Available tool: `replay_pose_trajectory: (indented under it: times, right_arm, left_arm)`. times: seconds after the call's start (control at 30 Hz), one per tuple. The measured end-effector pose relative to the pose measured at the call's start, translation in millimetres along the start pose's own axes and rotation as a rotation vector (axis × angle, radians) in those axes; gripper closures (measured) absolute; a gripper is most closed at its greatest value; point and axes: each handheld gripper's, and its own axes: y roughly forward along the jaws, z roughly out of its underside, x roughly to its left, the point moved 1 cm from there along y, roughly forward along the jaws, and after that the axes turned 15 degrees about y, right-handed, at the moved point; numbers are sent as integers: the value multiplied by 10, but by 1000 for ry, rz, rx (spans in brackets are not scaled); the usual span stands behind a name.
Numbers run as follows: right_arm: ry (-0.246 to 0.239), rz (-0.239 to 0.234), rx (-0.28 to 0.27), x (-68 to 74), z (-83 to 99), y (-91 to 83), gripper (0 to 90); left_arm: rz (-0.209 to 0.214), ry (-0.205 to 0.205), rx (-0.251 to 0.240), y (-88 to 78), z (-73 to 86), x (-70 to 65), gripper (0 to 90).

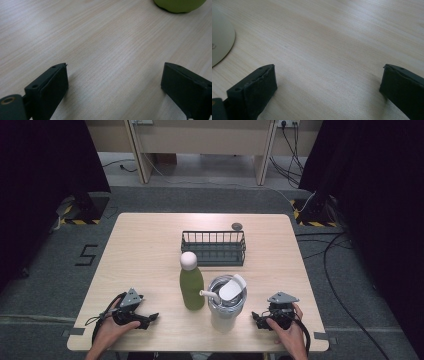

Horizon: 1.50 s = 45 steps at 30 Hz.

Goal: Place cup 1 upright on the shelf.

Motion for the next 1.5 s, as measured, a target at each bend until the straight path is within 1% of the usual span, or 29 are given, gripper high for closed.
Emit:
replay_pose_trajectory:
  times: [0.17, 0.2, 0.37, 0.43, 0.47, 0.57, 0.6, 0.63, 0.67, 0.7, 0.77, 0.8, 0.83, 0.9, 0.97, 1.03, 1.07, 1.13, 1.2, 1.3, 1.37, 1.43, 1.5]
  right_arm:
    - [1, 6, 0, 9, 11, -9, 8]
    - [8, 10, 0, 16, 17, -12, 8]
    - [3, 11, -3, 13, 22, -15, 7]
    - [4, 13, -3, 16, 23, -17, 7]
    - [8, 13, -2, 18, 26, -18, 6]
    - [13, 17, -3, 21, 24, -17, 5]
    - [10, 20, -5, 18, 21, -15, 5]
    - [14, 20, -6, 19, 23, -15, 5]
    - [14, 21, -5, 19, 23, -15, 5]
    - [11, 21, -5, 18, 22, -14, 5]
    - [12, 21, -5, 21, 24, -14, 5]
    - [13, 20, -4, 21, 24, -15, 5]
    - [12, 19, -4, 21, 26, -17, 5]
    - [12, 19, -4, 21, 27, -17, 5]
    - [11, 19, -3, 21, 27, -18, 4]
    - [14, 20, -3, 22, 29, -20, 4]
    - [14, 20, -5, 23, 30, -19, 4]
    - [14, 20, -5, 23, 31, -19, 4]
    - [14, 20, -5, 23, 31, -20, 4]
    - [14, 20, -5, 23, 31, -20, 4]
    - [13, 21, -3, 24, 31, -21, 4]
    - [13, 20, -4, 23, 31, -21, 4]
    - [16, 21, -3, 26, 32, -21, 4]
  left_arm:
    - [3, 1, 0, 0, 0, 1, 65]
    - [4, 2, 1, 1, 0, 0, 63]
    - [15, 10, 6, 3, -2, -8, 37]
    - [12, 12, 8, 3, -3, -13, 32]
    - [20, 17, 5, 0, -1, -16, 31]
    - [11, 28, 0, -5, -4, -27, 35]
    - [6, 31, -15, -13, -6, -29, 55]
    - [3, 38, -31, -20, -9, -35, 130]
    - [7, 49, -29, -19, -13, -43, 176]
    - [5, 52, -27, -17, -15, -47, 136]
    - [2, 62, -38, -22, -19, -60, 155]
    - [5, 55, -69, -34, -31, -73, 141]
    - [8, 45, -86, -41, -44, -77, 148]
    - [3, 61, -103, -56, -79, -101, 145]
    - [6, 63, -138, -67, -106, -139, 146]
    - [2, 74, -165, -76, -113, -155, 146]
    - [0, 63, -184, -83, -126, -158, 146]
    - [1, 67, -215, -99, -164, -173, 146]
    - [-4, 69, -234, -94, -189, -187, 146]
    - [11, 68, -284, -95, -234, -222, 146]
    - [14, 63, -306, -101, -262, -229, 146]
    - [14, 73, -302, -94, -271, -237, 146]
    - [22, 65, -303, -71, -271, -246, 146]
